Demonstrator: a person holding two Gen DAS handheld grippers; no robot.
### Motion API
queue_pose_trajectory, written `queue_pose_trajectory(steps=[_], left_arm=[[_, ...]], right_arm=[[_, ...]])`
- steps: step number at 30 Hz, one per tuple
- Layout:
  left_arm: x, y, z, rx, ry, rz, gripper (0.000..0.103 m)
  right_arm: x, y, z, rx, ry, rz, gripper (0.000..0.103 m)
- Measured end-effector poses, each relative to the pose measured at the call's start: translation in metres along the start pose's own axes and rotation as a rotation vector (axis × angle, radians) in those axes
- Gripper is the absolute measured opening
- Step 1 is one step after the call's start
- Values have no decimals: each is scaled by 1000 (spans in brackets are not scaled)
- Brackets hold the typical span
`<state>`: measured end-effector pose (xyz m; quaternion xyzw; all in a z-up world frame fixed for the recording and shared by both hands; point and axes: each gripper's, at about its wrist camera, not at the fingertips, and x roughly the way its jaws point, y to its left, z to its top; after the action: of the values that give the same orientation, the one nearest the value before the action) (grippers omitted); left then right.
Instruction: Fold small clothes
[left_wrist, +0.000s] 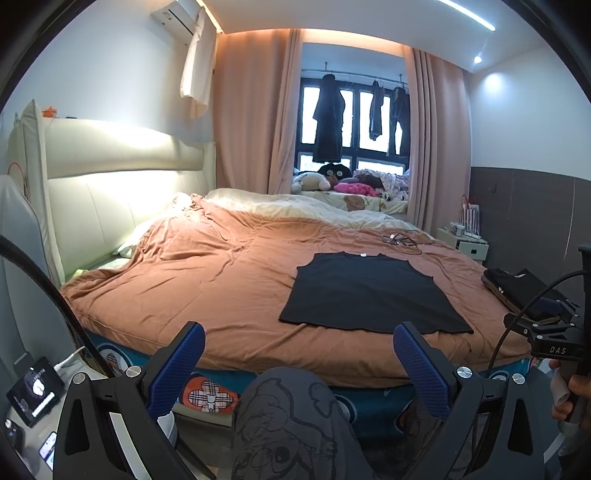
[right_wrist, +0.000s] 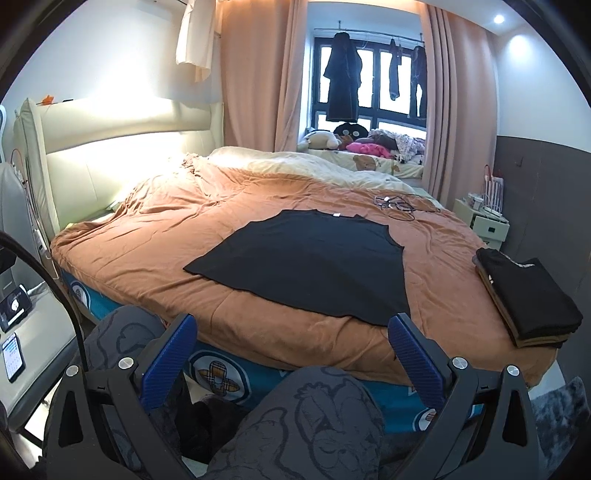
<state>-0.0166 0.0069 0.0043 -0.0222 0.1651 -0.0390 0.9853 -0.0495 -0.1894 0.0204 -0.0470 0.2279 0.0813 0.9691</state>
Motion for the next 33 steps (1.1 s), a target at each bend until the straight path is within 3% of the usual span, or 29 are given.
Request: queue_pose_trajectory(steps=[33], left_arm=[[-18, -3, -5, 20, -10, -38, 102]], right_arm=[[-12, 1, -1, 34, -17, -11, 103]])
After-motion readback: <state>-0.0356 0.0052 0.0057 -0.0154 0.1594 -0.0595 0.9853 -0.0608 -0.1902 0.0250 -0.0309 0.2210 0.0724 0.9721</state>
